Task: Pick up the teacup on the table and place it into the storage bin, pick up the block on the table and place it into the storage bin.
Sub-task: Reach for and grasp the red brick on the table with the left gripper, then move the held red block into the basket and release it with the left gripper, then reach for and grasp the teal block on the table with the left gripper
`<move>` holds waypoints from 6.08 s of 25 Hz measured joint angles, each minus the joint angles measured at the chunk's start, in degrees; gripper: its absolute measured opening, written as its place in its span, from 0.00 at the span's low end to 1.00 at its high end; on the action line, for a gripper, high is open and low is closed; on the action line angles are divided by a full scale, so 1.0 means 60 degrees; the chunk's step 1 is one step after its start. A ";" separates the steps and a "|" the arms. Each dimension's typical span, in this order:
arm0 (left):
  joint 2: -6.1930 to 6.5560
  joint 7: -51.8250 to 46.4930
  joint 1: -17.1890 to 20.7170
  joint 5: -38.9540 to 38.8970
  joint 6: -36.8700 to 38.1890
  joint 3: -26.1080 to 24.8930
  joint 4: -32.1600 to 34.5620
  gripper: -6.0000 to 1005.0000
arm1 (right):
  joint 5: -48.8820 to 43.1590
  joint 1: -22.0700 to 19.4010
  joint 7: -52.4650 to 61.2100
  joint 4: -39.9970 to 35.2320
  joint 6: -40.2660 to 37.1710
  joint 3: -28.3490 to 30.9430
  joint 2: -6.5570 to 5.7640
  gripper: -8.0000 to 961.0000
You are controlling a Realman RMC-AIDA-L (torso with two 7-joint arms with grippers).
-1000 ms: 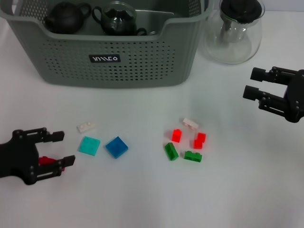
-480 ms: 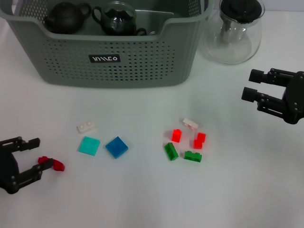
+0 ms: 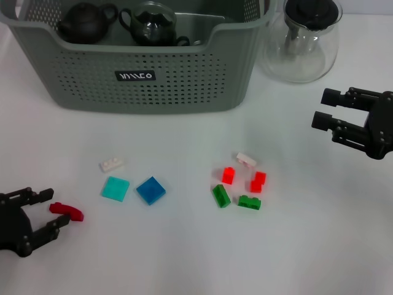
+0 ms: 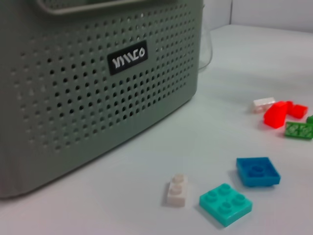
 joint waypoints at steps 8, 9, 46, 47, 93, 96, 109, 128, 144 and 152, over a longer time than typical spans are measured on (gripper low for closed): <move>0.0038 0.0021 -0.0331 -0.0068 -0.0664 -0.0008 -0.0442 0.54 | 0.0000 -0.0003 0.0021 -0.0002 -0.0006 0.0004 0.0001 0.58; 0.0038 0.0021 -0.0331 -0.0068 -0.0664 -0.0008 -0.0442 0.54 | 0.0000 -0.0003 0.0023 -0.0002 -0.0008 0.0004 0.0001 0.58; 0.0041 -0.0667 -0.0264 -0.0006 -0.1014 0.0002 -0.0505 0.38 | -0.0022 -0.0056 0.0034 -0.0002 -0.0088 0.0107 -0.0001 0.58; 0.0040 -0.0670 -0.0263 -0.0003 -0.1003 0.0009 -0.0504 0.36 | -0.0020 -0.0044 0.0034 -0.0002 -0.0088 0.0106 -0.0004 0.58; 0.1397 -1.4320 -0.7704 0.2197 -0.5505 0.7936 0.0213 0.23 | -0.0038 0.0068 -0.0055 0.0013 -0.0133 0.0106 0.0045 0.57; 0.1198 -1.4512 -0.7791 0.2614 -0.5896 0.8033 -0.0048 0.23 | -0.0039 0.0059 -0.0054 0.0013 -0.0132 0.0107 0.0045 0.57; 0.0167 -1.2090 -0.4543 -0.2761 -0.3955 0.7177 0.4743 0.51 | -0.0003 -0.0016 -0.0068 0.0076 -0.0133 0.0110 0.0045 0.57; 0.0012 -0.5459 -0.1585 -0.2126 0.1621 0.2832 0.2393 0.63 | 0.0000 0.0045 -0.0069 0.0241 -0.0123 0.0121 0.0037 0.57; 0.0063 -0.1527 -0.1401 -0.0093 -0.0466 0.2272 -0.0440 0.62 | 0.0010 -0.0018 -0.0011 0.0248 -0.0058 0.0121 0.0015 0.57; 0.0035 -0.0937 -0.1367 -0.0134 -0.1366 0.2213 -0.0914 0.62 | 0.0015 -0.0014 -0.0010 0.0248 -0.0058 0.0121 0.0041 0.57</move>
